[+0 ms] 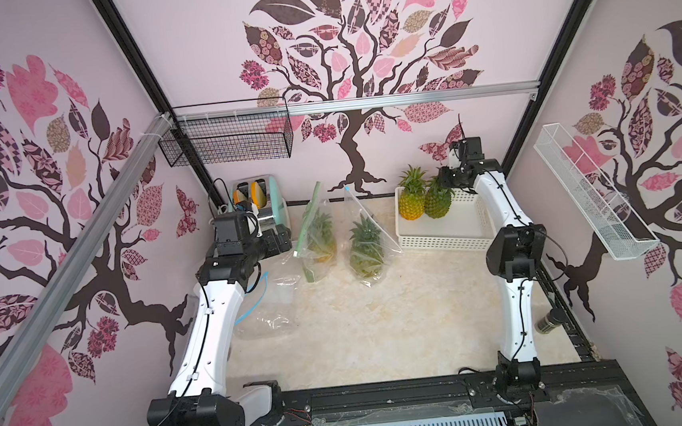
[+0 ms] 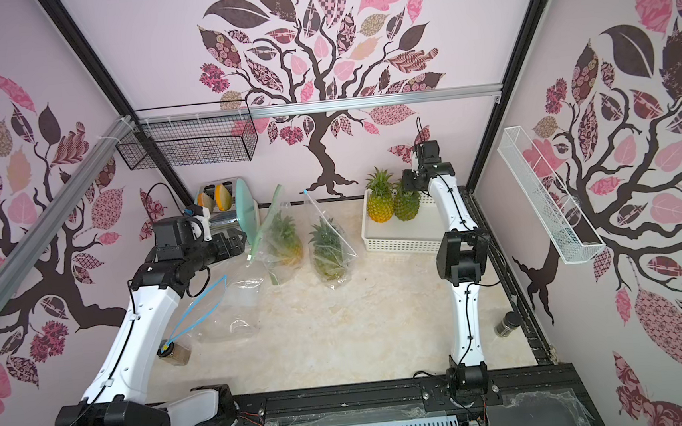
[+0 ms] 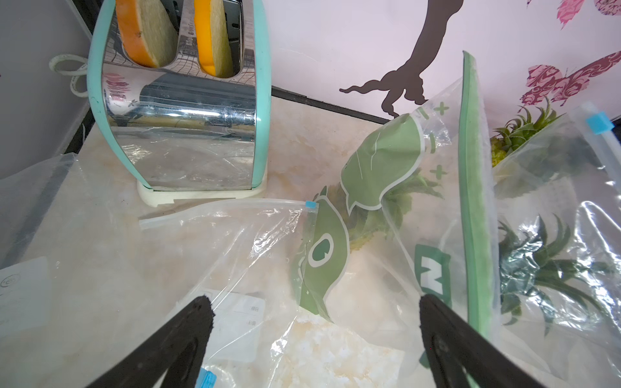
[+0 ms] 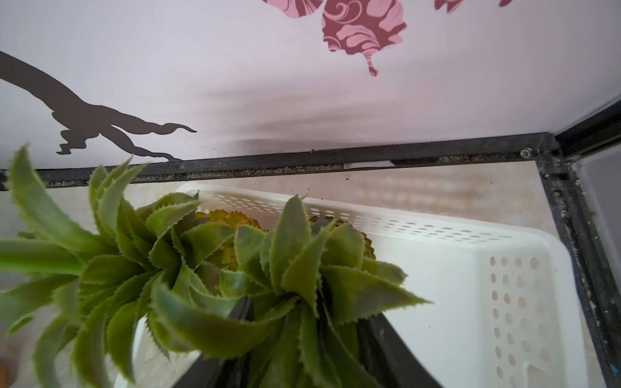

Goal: Open the zip-top bag and take out the pineapple
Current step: Place the pineapple in the basket.

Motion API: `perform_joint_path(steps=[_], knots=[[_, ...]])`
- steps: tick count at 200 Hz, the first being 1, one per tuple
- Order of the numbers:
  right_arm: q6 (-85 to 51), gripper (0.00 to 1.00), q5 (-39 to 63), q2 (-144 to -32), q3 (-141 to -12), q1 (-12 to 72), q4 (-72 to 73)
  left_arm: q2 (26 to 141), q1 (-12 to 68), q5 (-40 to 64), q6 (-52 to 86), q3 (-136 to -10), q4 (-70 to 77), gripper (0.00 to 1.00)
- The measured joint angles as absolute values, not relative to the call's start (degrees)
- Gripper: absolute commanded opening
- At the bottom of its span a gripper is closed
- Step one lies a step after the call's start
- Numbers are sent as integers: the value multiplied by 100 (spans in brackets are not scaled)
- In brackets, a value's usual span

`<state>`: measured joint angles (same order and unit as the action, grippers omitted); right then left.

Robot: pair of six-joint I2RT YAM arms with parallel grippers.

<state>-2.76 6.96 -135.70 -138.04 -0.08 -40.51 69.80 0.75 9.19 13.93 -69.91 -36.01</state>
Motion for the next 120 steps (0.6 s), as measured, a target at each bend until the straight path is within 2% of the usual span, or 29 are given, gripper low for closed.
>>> perform_joint_path(steps=[44,120], knots=[[-327,61,709,-13378,-13572,-10,-3828,6945,75,926,1396,-6954,-3601,98],[-947,62,757,-11959,-12390,-10,-3039,6530,75,991,1341,-6917,-3548,98]])
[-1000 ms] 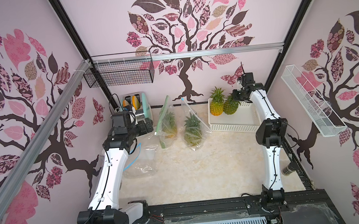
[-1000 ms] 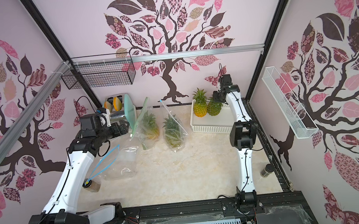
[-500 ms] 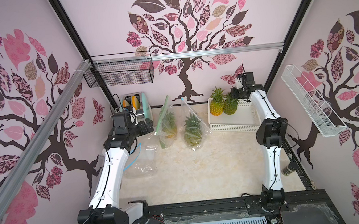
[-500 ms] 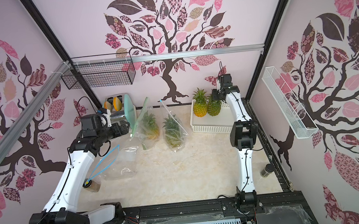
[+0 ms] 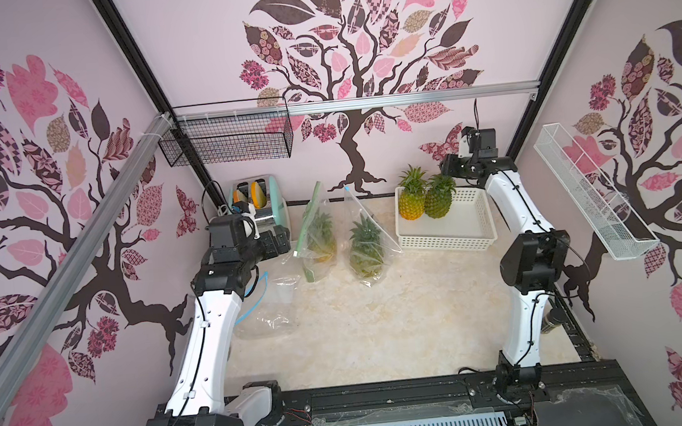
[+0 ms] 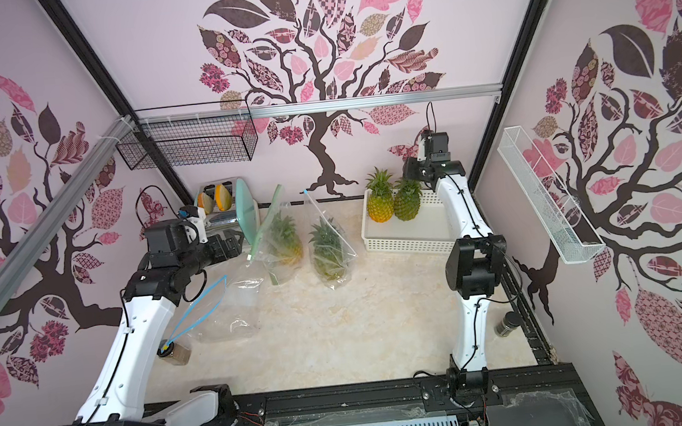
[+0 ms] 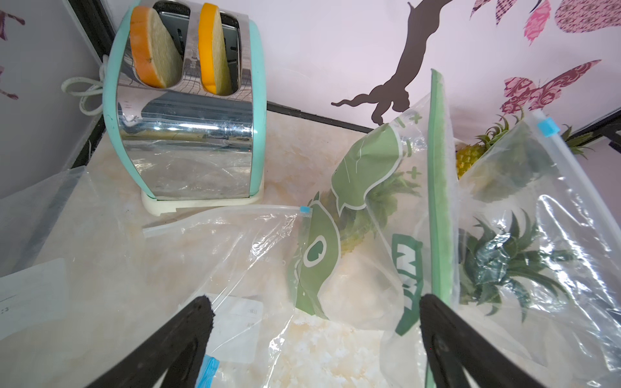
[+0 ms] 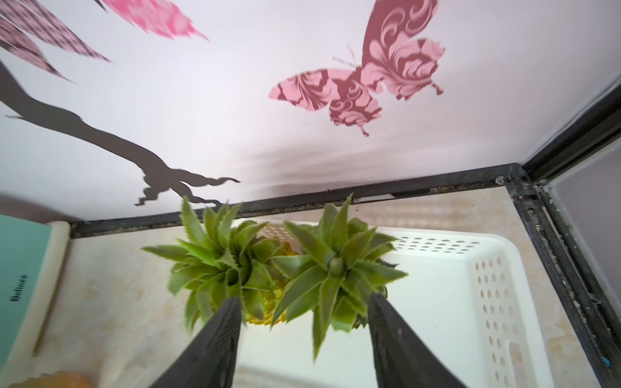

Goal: Open the zip-top bag and take out the pineapple
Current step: Place the pineapple in the basket.

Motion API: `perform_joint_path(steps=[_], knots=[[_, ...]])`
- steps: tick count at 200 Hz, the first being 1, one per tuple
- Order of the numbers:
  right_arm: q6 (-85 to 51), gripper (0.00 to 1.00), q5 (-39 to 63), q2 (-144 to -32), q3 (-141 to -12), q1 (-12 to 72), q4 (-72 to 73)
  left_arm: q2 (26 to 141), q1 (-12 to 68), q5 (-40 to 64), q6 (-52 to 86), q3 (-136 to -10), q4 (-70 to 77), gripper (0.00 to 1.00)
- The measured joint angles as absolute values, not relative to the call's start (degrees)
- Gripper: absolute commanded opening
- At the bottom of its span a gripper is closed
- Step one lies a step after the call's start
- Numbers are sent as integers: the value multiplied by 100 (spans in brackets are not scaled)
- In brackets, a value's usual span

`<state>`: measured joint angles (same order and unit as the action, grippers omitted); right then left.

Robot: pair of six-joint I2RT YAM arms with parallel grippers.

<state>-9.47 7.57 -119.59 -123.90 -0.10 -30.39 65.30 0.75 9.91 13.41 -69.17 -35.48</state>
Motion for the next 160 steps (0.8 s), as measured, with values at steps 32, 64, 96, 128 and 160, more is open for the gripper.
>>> perform_joint_path(steps=[32,64,96,128,160], knots=[[-1122,64,880,-10486,-11246,-5,-2888,6309,75,1330,1350,-6987,-3507,98],[-1138,65,919,-8589,-9944,32,-2989,5951,75,1778,1481,-7041,-3430,98],[-1157,66,1004,-6836,-8746,169,-3391,5666,82,2281,1693,-7063,-3354,98],[-1199,67,1170,-5830,-8025,497,-4003,5767,462,2318,1702,-7432,-3684,98],[-1229,67,1398,-5450,-7561,561,-4501,6228,1485,1879,1374,-8462,-4362,98]])
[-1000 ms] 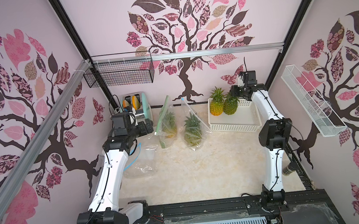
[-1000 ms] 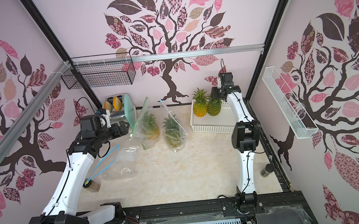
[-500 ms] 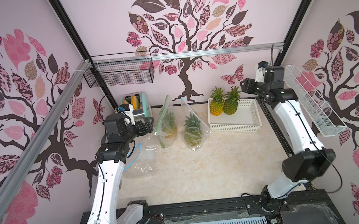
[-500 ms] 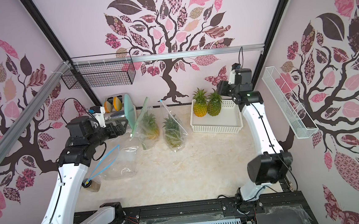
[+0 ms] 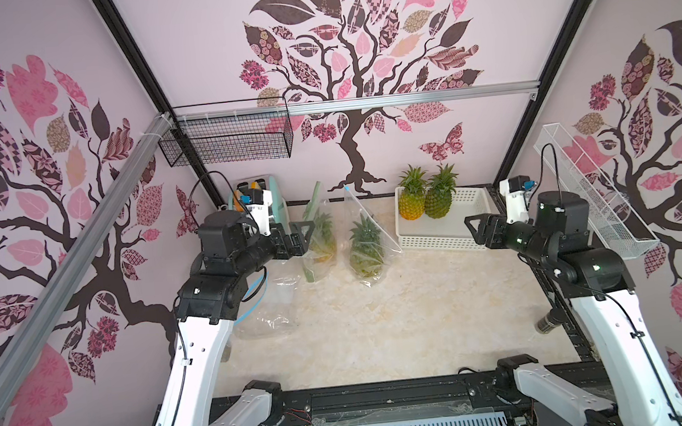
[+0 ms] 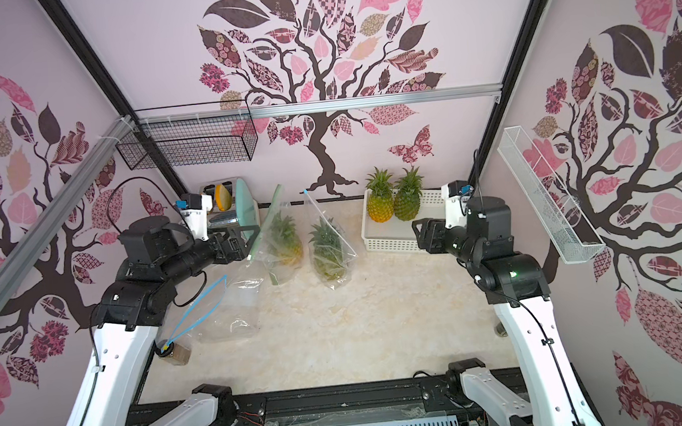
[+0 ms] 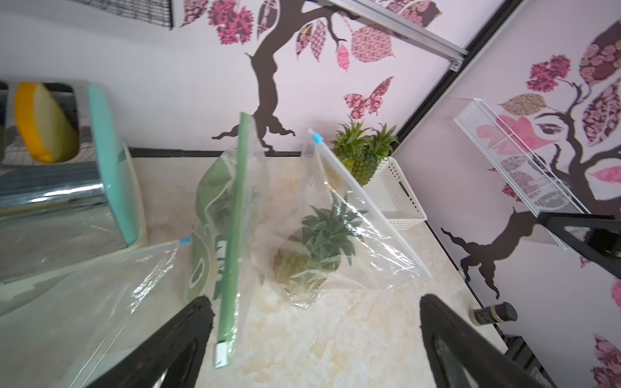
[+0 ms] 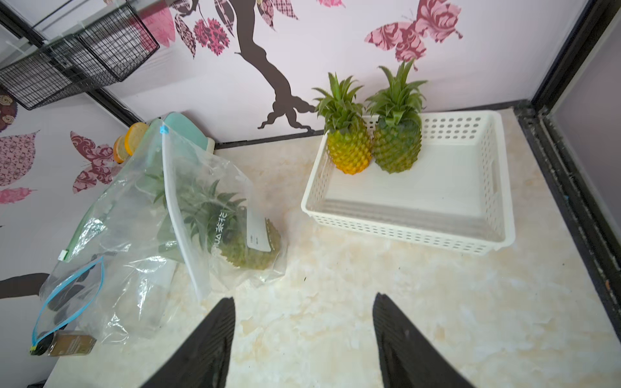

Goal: Open the zip-top bag and take out the pineapple
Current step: Place the pineapple in the basket, then move the zipper food storage bag to the center of the board.

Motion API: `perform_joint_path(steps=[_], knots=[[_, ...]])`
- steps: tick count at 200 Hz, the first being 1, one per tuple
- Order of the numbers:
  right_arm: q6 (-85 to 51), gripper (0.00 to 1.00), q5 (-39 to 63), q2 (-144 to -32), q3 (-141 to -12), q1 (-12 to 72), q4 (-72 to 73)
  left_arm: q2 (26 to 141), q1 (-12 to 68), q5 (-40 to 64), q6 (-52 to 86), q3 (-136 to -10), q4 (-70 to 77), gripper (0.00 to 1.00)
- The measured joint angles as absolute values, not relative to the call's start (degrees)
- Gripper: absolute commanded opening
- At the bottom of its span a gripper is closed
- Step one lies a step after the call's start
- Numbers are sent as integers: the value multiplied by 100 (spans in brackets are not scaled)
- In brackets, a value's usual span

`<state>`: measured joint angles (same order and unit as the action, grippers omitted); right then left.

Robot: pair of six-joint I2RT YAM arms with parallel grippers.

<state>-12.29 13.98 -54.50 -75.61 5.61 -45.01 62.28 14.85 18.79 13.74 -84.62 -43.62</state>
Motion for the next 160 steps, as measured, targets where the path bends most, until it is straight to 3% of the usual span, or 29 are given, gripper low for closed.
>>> perform_joint_path(steps=[32,84,160], knots=[[-1223,67,1562,-5435,-7450,561,-4838,6987,1962,1389,1017,-9509,-5039,98],[-1181,67,1636,-5354,-7459,561,-5092,8390,1990,233,353,-10772,-6132,98],[-1186,67,1667,-5288,-7430,563,-5164,8731,1061,659,134,-10143,-6204,92]])
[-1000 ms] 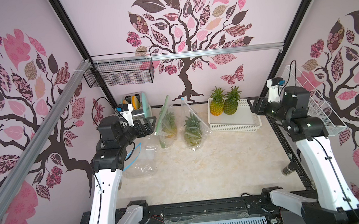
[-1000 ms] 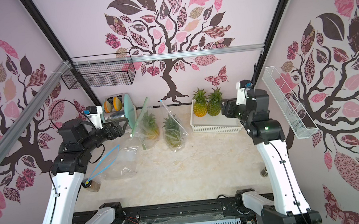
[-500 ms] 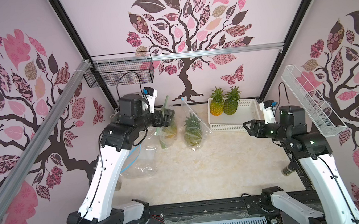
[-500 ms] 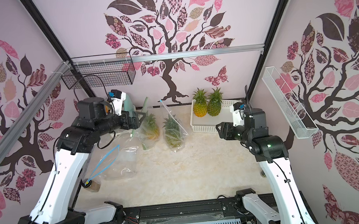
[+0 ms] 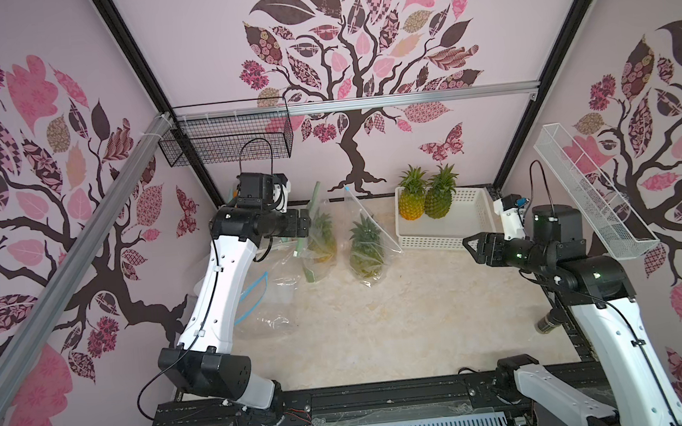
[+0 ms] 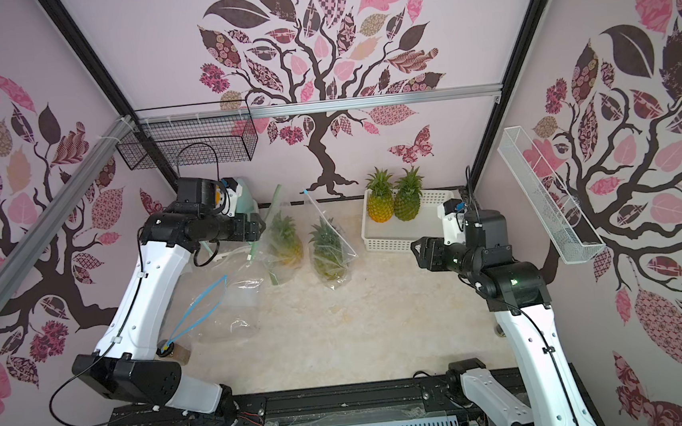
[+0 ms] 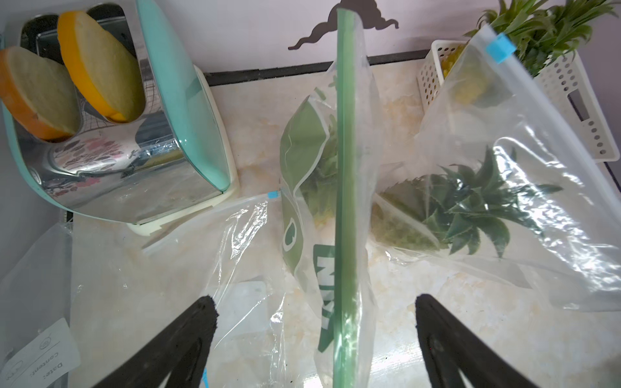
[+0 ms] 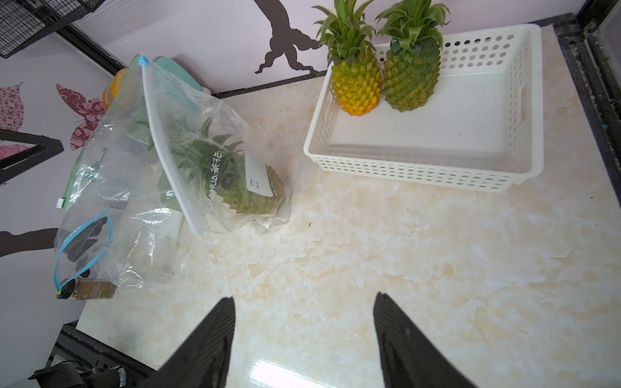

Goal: Open the zip-top bag and take out the pineapple
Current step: Move the zipper food storage bag to the center of the board.

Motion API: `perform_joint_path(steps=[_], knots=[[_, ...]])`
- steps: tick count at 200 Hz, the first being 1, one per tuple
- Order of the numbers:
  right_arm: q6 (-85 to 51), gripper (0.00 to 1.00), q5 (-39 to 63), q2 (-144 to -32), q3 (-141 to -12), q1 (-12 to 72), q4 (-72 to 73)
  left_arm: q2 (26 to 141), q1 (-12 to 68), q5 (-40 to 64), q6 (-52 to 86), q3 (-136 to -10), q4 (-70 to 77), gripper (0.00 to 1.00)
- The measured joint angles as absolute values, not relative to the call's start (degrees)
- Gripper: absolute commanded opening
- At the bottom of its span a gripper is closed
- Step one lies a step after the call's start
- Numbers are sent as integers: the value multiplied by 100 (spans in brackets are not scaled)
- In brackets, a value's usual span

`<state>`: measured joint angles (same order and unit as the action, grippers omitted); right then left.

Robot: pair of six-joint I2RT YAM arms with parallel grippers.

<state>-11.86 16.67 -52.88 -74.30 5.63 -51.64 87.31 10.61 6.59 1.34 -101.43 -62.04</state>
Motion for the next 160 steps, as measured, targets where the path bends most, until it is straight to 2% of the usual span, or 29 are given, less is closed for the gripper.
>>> perform_joint_path(steps=[48,83,99,136,160], knots=[[-1221,67,1675,-5339,-7430,563,-5162,9183,1046,1267,58,-10101,-5787,88],[-1225,67,1667,-5352,-7430,563,-5162,9769,1020,1516,27,-10276,-5599,79],[-1225,67,1662,-5376,-7430,563,-5164,10079,1015,1559,12,-10401,-5553,63],[-1227,67,1653,-5441,-7430,563,-5162,10584,1013,1546,12,-10582,-5487,0],[-1249,67,1645,-5433,-7430,563,-5155,10641,1013,1459,-62,-10624,-5476,0]])
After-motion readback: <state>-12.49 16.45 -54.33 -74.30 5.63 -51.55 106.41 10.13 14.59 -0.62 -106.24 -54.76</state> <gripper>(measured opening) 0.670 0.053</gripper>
